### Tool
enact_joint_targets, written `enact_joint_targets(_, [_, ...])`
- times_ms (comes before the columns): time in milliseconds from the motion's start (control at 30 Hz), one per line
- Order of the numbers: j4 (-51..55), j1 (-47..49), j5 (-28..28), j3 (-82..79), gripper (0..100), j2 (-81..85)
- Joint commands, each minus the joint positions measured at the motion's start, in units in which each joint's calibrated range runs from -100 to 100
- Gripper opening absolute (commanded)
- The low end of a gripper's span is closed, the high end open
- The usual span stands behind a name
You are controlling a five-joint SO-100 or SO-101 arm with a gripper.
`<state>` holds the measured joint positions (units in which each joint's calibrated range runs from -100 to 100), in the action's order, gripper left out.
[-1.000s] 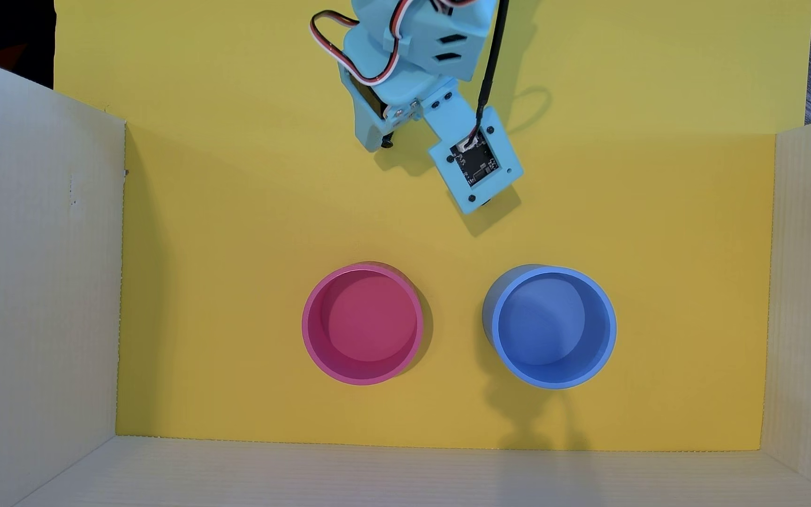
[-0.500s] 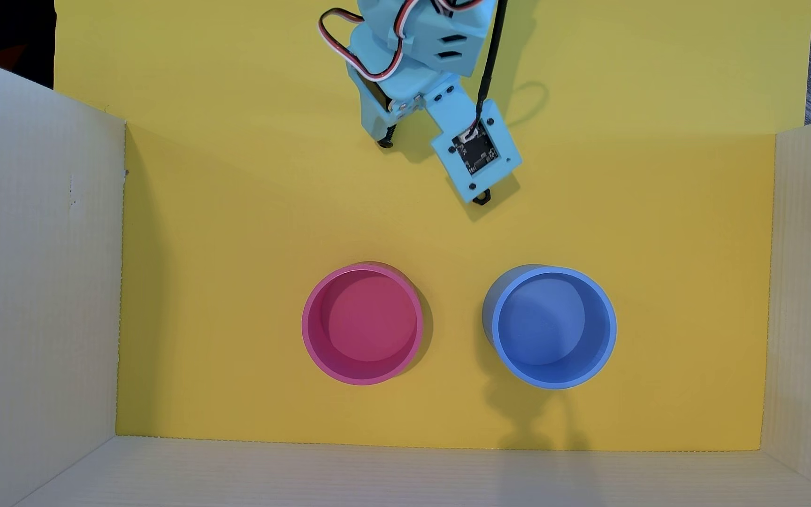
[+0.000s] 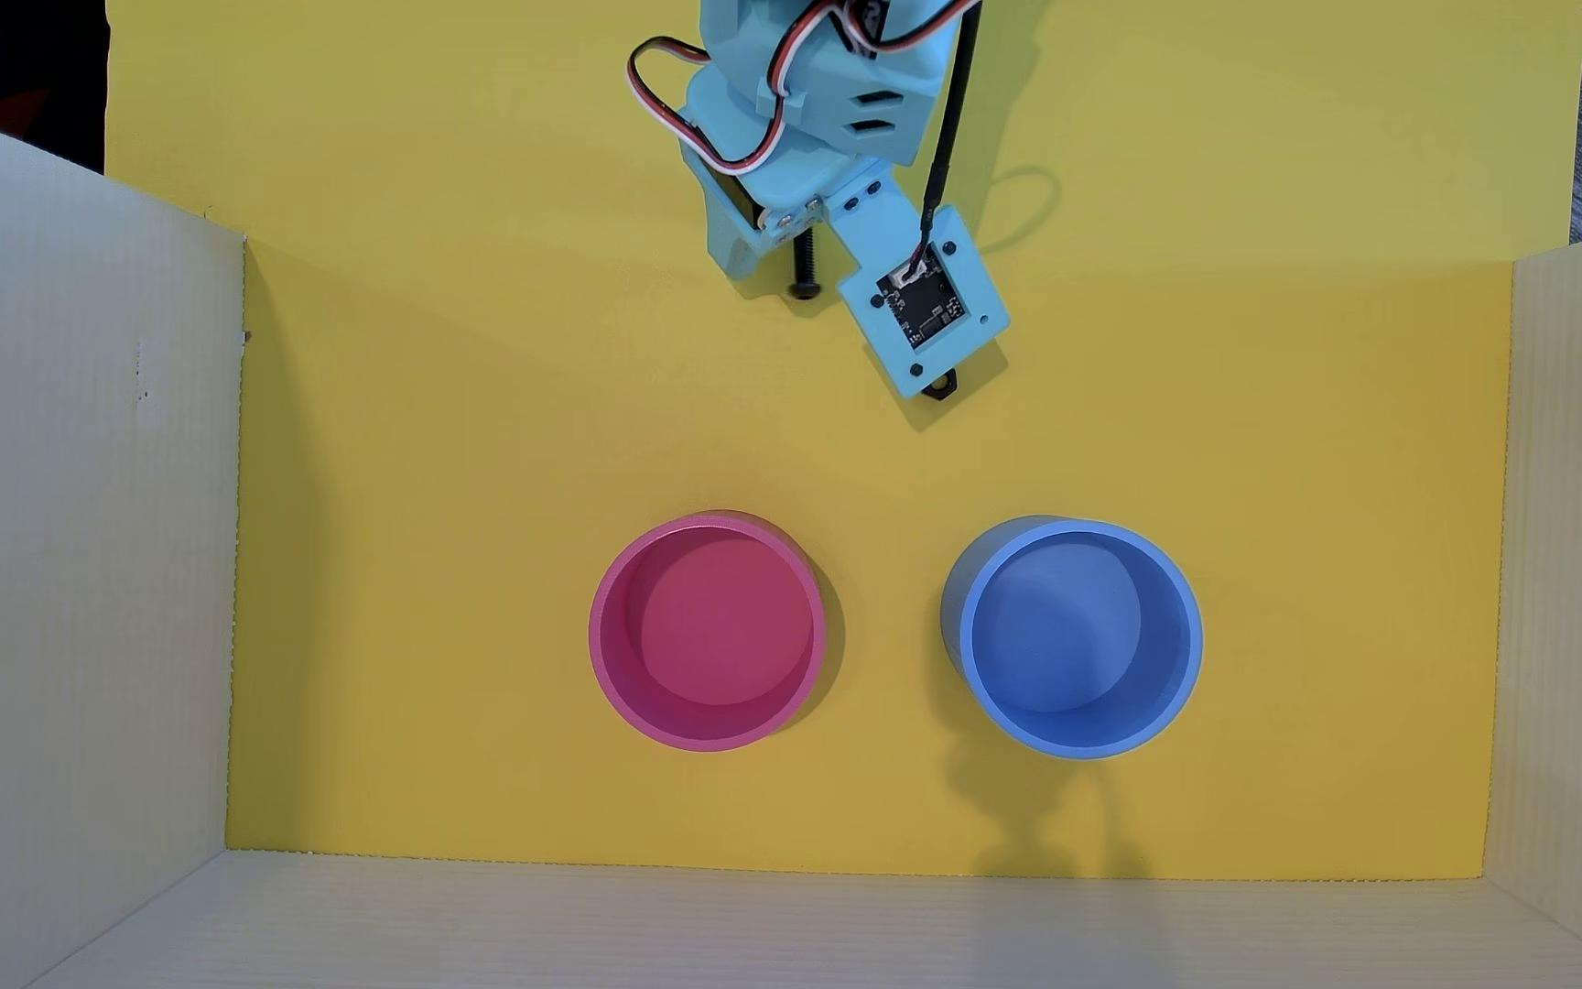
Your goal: Pick up the bolt and place it in the pink box
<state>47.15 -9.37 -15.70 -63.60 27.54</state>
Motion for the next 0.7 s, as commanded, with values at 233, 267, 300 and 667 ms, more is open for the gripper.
enact_joint_targets(233, [0.0, 0.3, 0.2, 0.0, 18, -0.3])
enact_joint_targets(267, [0.0, 0.3, 0.2, 0.0, 18, -0.3])
enact_joint_targets(300, [0.0, 0.3, 0.2, 0.0, 18, -0.3])
enact_joint_targets(667, [3.7, 0.4, 0.8, 7.0, 18, -12.5])
